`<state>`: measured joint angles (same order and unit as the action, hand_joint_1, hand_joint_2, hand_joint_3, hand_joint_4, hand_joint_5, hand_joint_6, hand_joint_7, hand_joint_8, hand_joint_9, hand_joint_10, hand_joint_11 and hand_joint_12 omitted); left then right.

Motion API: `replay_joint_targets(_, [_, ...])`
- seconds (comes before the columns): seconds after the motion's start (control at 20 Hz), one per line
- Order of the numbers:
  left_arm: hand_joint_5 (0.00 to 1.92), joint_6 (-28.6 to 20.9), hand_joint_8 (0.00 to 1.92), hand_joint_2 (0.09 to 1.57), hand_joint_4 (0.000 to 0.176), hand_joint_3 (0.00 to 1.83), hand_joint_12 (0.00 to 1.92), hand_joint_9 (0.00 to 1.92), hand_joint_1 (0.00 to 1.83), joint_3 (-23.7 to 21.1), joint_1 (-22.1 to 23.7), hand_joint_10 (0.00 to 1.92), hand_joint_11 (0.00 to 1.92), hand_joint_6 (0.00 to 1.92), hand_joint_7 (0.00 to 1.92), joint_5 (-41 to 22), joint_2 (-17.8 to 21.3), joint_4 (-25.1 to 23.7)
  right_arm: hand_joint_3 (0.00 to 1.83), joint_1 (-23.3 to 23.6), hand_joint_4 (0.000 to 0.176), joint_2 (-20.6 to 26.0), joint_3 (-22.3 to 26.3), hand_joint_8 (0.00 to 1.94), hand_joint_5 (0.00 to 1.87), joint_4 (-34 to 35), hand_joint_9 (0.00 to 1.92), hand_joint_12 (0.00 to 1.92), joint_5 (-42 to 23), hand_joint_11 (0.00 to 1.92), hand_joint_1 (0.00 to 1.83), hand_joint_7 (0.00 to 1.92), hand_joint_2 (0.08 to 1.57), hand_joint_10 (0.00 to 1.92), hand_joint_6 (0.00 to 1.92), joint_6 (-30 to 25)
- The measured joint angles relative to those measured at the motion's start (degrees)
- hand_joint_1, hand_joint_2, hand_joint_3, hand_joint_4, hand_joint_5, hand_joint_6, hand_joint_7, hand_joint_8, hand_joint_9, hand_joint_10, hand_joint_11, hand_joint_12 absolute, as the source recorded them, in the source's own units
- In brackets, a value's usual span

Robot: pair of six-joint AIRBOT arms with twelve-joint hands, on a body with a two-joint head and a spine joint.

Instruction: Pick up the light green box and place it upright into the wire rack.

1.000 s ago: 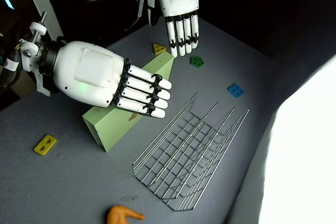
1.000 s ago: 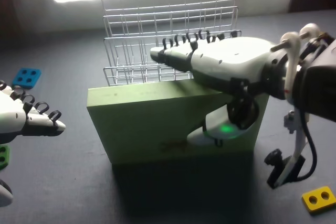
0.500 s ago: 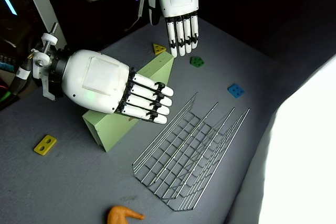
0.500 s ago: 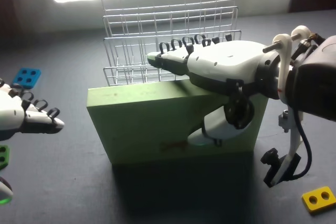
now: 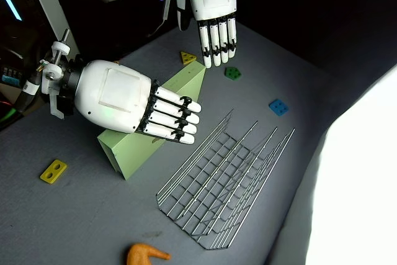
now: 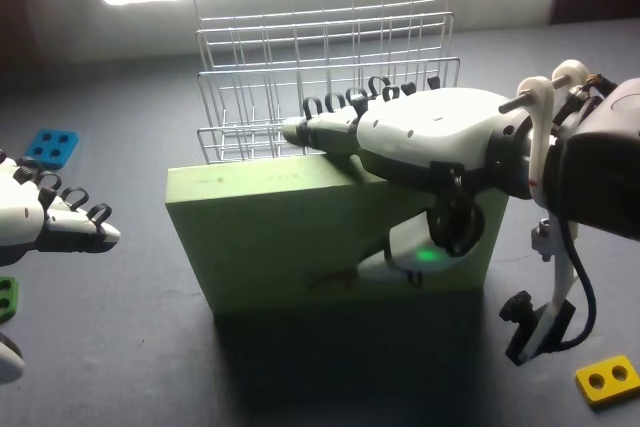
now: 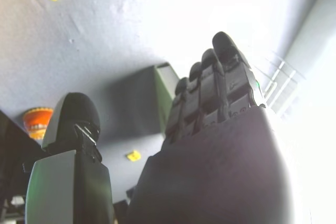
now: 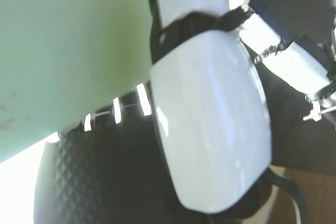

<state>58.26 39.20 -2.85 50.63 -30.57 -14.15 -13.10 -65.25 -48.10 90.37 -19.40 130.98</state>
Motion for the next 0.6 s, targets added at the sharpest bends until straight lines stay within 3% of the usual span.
replay_joint_targets(0.05, [0.04, 0.0, 0.0, 1.19, 0.0, 0.01, 0.57, 0.11, 0.64, 0.0, 0.0, 0.0, 0.0, 0.0, 0.08, 0.1, 0.0, 0.0, 0.0, 0.2, 0.0, 0.0, 0.0, 0.83, 0.91, -0.2, 0.83, 1.69, 0.0, 0.45, 1.36, 1.04, 1.11, 1.31, 0.91, -0.1])
replay_joint_targets(0.1, [0.04, 0.0, 0.0, 1.18, 0.0, 0.0, 0.59, 0.12, 0.64, 0.0, 0.0, 0.01, 0.0, 0.0, 0.08, 0.0, 0.0, 0.1, 0.0, 0.2, 0.0, 0.0, 0.0, 0.89, 0.93, 0.0, 0.82, 1.72, 0.0, 0.43, 1.37, 1.04, 1.12, 1.37, 0.94, -0.4])
replay_joint_targets(0.6, [0.04, 0.0, 0.0, 1.19, 0.0, 0.0, 0.64, 0.12, 0.62, 0.0, 0.0, 0.0, 0.0, 0.0, 0.08, 0.1, 0.0, 0.0, 0.0, 1.7, 0.0, 1.3, 0.2, 0.97, 0.91, 0.5, 0.83, 1.81, 0.7, 0.49, 1.37, 1.0, 1.13, 1.41, 0.97, 0.2])
